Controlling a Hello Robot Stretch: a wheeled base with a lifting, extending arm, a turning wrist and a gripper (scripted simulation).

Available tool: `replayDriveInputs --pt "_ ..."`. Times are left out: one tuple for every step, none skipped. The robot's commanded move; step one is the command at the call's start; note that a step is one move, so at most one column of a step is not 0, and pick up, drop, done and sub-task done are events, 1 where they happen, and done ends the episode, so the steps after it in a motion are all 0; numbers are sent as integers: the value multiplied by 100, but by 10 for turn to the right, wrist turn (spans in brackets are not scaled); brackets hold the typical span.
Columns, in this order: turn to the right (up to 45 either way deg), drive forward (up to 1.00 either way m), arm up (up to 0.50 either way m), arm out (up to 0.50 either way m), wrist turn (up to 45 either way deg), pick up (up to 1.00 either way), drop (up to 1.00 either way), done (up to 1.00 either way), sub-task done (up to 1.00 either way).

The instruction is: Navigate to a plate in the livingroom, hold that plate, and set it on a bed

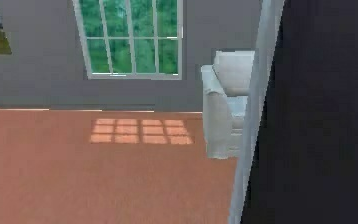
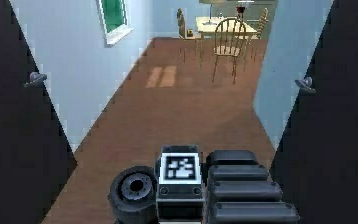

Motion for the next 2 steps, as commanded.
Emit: replayDriveInputs --pt "-450 0 0 0 0 0 0 0 0" --pt "-420 0 0 0 0 0 0 0 0"
